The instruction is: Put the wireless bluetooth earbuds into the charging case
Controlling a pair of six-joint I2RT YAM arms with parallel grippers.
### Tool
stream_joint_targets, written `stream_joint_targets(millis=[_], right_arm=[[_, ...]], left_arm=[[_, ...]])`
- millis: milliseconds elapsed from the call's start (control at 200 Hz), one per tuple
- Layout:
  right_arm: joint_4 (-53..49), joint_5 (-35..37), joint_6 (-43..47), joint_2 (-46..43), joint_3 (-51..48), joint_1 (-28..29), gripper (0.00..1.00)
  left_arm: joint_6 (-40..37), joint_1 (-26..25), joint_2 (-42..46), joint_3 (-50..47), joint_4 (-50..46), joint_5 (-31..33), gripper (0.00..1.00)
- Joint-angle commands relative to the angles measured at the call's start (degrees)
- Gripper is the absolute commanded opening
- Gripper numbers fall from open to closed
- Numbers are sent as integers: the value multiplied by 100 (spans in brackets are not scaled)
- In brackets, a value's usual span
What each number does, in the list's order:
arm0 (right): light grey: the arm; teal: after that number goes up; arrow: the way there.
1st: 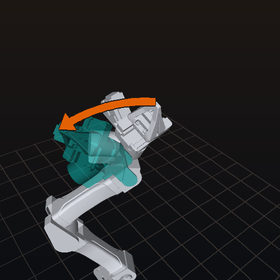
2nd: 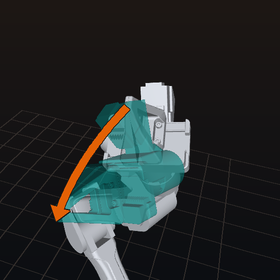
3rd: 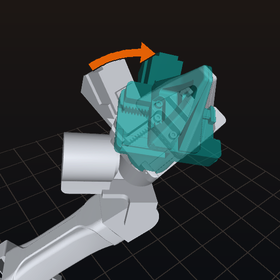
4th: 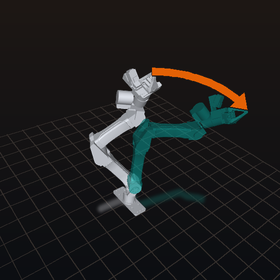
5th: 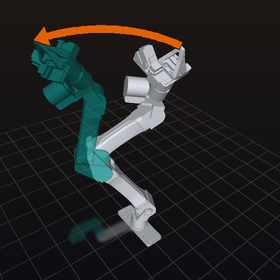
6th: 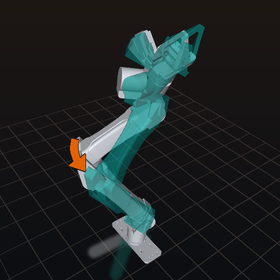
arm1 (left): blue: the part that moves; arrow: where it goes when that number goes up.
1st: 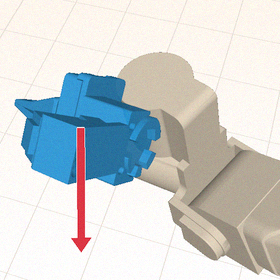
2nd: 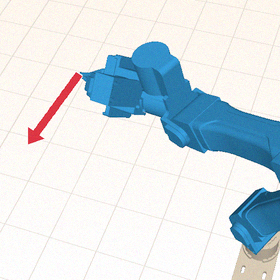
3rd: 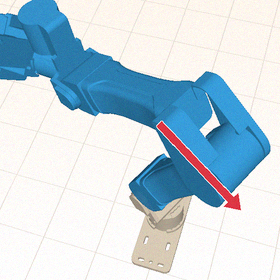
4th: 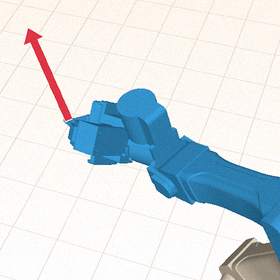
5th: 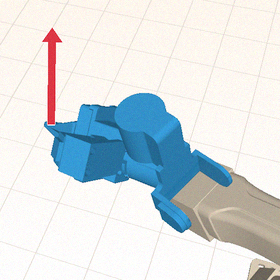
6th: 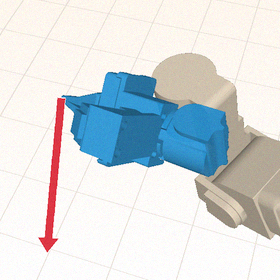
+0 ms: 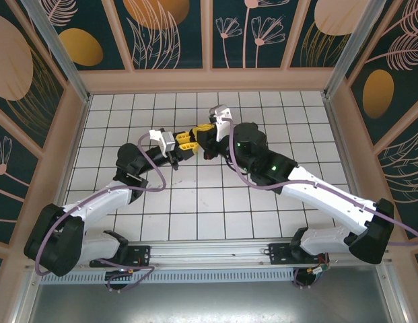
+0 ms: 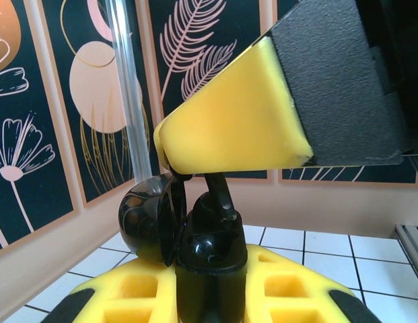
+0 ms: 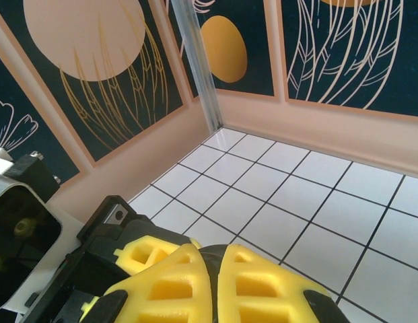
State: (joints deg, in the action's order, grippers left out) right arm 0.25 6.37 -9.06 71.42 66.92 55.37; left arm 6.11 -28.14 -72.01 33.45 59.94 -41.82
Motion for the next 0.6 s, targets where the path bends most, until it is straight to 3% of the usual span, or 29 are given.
stream_joint_targets(millis=[0,325,596], right_arm=[[170,-36,49,113,129,-53,5],[-61,-335,111,302,181,-37,4],[-222,-106,211,209,-60,9,4]], left_arm=[[75,-16,29,188,189,-142,0],[109,-16,34,257,189,-99,0],[237,-16,49,280,349,-66,0]])
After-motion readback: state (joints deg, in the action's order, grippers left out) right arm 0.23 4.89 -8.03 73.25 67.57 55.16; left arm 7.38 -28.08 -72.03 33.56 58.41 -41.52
